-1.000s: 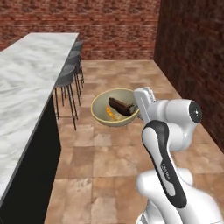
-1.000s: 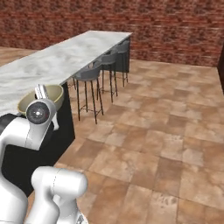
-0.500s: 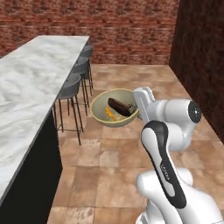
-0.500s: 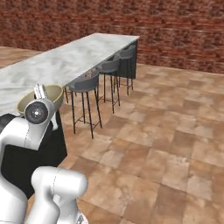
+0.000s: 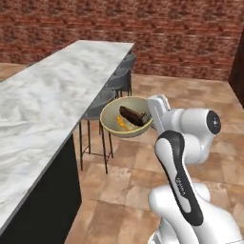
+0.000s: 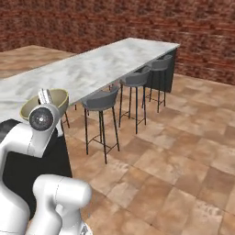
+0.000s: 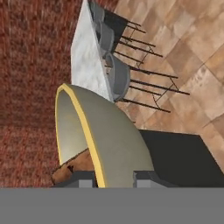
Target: The microwave is finished heating the shrimp and potato. Take the bowl containing the food and place it on the dining counter.
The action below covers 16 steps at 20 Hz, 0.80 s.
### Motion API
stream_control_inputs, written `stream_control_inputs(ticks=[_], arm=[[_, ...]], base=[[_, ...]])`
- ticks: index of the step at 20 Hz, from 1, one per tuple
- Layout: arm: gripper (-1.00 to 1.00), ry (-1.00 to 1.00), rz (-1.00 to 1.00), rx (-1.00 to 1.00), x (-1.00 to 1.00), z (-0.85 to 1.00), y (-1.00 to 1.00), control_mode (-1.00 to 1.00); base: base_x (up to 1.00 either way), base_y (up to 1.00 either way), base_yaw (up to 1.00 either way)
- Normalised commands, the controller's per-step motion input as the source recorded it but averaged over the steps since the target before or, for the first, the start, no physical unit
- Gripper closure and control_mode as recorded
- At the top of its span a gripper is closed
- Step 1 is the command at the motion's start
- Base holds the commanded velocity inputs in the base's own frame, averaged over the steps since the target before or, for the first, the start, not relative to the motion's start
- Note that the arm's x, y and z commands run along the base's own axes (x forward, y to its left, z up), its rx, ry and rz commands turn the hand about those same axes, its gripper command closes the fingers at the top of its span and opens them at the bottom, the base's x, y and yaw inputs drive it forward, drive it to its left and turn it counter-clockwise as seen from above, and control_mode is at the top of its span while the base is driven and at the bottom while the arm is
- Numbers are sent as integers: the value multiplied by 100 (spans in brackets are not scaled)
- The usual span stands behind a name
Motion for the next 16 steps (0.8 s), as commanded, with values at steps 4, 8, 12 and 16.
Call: stream_control_inputs(ticks=[4, 8, 12, 16], arm=[[100, 0, 0, 0, 0, 0, 0, 100], [100, 0, 0, 0, 0, 0, 0, 100], [100, 0, 0, 0, 0, 0, 0, 100], [100, 2, 15, 16, 100, -17, 0, -100]], base=[[100, -4, 47], [100, 0, 44], [100, 0, 34], [0, 0, 0]])
